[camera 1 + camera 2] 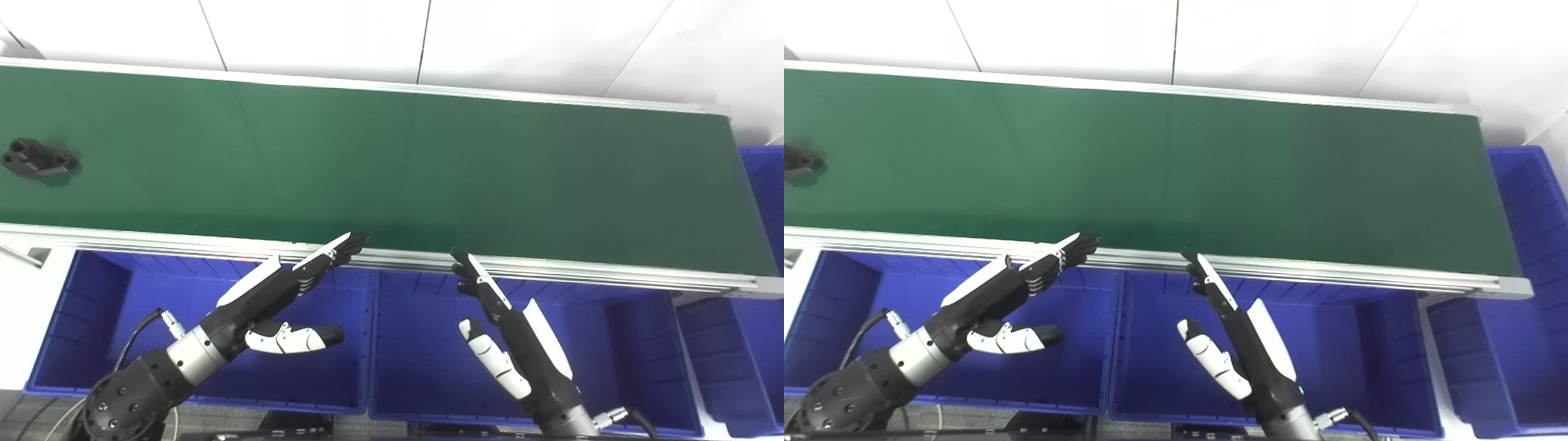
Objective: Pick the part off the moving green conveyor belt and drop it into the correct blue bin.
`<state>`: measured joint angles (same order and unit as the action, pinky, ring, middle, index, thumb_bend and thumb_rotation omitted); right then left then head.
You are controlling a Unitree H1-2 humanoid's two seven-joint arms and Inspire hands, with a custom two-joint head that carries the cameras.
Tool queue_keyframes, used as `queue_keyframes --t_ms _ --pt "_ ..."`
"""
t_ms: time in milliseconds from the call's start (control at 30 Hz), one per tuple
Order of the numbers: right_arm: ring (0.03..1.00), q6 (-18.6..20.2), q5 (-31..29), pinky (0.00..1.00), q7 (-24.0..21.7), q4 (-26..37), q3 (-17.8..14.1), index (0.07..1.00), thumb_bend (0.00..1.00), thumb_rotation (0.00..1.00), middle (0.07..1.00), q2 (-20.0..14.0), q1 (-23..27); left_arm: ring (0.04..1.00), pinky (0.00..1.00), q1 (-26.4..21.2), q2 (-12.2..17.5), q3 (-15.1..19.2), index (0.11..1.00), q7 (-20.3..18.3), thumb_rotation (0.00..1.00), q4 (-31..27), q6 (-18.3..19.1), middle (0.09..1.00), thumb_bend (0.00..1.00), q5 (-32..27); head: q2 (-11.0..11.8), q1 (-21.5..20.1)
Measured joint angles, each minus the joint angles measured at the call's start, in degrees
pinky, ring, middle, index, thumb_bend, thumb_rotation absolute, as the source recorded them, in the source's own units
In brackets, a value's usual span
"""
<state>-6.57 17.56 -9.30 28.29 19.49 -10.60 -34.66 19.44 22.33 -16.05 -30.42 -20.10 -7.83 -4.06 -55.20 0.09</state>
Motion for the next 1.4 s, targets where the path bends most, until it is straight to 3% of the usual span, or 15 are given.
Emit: queue_keyframes --t_ms 1267,1367,1400 --pt "0.947 0.00 0.14 0.89 -0.02 -0.01 -0.01 0.973 0.40 1.00 0.976 -0.02 0.06 1.000 1.00 0.08 0.02 -0.04 1.000 0.14 0.58 -0.33 0.01 1.000 0.36 1.16 0.35 0.00" --pt "0.946 0.00 0.14 0.89 -0.02 -0.07 -0.01 0.973 0.40 1.00 0.975 -0.01 0.08 1.000 1.00 0.07 0.02 -0.04 1.000 0.14 0.58 -0.28 0.01 1.000 0.36 1.16 0.70 0.26" --pt "0.947 0.00 0.14 0.89 -0.01 -0.10 -0.01 0.973 0.39 1.00 0.974 -0.01 0.08 1.000 0.99 0.07 0.02 -0.04 1.000 0.14 0.58 -0.24 0.00 1.000 0.36 1.16 1.75 0.44"
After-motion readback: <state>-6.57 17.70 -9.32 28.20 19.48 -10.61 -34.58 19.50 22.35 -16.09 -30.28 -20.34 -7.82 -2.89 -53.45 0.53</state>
